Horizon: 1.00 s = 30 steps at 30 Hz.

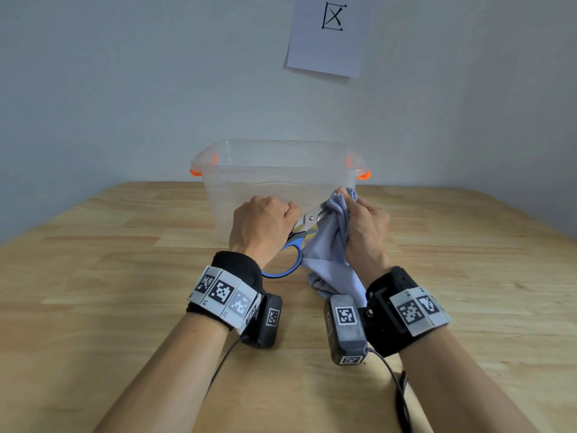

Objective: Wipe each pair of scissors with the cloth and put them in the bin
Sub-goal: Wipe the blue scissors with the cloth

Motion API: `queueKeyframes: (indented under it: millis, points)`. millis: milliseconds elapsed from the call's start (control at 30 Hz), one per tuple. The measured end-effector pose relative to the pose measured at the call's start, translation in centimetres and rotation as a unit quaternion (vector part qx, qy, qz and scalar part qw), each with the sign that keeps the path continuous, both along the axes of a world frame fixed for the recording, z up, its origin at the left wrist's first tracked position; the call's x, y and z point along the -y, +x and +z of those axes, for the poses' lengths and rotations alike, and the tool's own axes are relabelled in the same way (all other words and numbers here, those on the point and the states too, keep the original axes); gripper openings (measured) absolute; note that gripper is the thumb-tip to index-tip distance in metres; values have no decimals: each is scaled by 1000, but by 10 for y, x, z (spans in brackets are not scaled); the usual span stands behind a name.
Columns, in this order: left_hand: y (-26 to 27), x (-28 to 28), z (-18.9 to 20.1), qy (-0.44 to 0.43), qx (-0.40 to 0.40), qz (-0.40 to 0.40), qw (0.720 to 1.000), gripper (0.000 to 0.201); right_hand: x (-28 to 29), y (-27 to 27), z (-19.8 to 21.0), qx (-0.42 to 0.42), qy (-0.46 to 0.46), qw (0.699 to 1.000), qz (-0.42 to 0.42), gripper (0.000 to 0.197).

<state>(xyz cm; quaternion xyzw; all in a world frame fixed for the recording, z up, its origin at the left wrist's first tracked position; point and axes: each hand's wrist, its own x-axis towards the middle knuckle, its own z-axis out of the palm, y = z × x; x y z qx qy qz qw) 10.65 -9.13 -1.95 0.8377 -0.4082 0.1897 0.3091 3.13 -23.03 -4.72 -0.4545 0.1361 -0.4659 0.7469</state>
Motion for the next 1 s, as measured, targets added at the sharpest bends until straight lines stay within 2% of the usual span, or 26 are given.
queueKeyframes:
  millis: [200, 333, 400, 500, 633, 767, 1000]
  points:
    - [-1, -3, 6, -11, -34, 16, 999, 58, 2, 0, 5, 24, -17, 1000, -6, 21]
    - [4, -9, 8, -19, -46, 46, 998, 56, 15, -1, 5, 70, -6, 998, 6, 45]
    - [6, -10, 8, -36, -48, 63, 996, 55, 18, -2, 4, 43, -23, 999, 7, 49]
    - [5, -9, 9, -66, -49, 73, 994, 54, 3, -6, 9, -28, -65, 997, 33, 42]
    - [3, -8, 10, -87, -53, 72, 992, 54, -15, -10, 15, -85, -137, 981, 111, 35]
    - [4, -9, 9, -104, -57, 69, 990, 55, -21, -9, 16, -91, -110, 970, 197, 38]
    - [3, -6, 7, -101, -64, 78, 990, 53, -21, -8, 9, -112, -176, 944, 255, 29]
